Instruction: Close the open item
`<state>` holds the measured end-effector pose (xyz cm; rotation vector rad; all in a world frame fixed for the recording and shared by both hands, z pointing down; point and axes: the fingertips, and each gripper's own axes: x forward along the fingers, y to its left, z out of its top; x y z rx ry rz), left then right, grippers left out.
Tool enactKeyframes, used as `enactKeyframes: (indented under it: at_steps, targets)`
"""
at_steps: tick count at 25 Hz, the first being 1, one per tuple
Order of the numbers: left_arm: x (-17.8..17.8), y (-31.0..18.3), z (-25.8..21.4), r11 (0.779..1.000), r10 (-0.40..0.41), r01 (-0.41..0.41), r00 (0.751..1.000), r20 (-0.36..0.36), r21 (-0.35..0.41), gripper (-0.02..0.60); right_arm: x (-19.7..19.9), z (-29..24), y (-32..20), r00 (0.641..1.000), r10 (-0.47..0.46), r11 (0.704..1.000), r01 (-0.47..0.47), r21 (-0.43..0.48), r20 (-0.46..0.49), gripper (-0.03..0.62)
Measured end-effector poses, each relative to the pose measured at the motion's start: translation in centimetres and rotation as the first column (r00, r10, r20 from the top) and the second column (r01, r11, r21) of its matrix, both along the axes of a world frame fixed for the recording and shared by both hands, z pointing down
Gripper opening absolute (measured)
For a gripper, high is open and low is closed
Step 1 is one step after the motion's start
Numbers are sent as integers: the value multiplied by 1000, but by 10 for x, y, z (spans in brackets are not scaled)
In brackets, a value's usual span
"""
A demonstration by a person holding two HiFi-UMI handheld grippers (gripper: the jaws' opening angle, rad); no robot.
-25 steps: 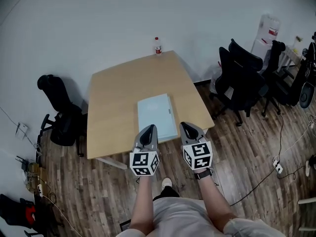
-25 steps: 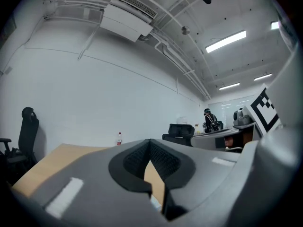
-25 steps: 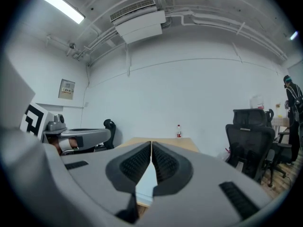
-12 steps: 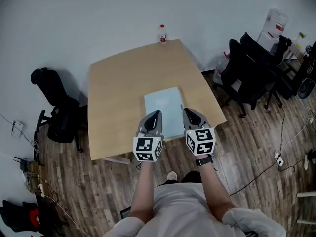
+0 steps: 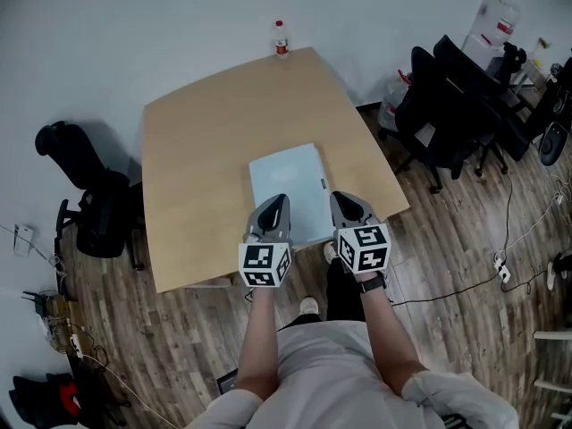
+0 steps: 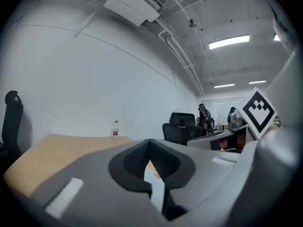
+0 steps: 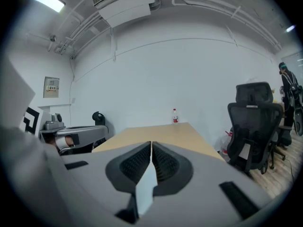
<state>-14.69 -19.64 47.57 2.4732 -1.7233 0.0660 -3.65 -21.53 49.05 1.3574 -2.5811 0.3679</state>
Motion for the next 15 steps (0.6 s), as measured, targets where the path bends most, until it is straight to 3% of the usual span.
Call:
enactKeyframes:
  at_steps: [15]
  targets:
    - [10, -61, 51, 995, 13, -13, 1000, -1, -100, 9, -2, 77, -51, 996, -73, 977, 62, -202, -47, 15]
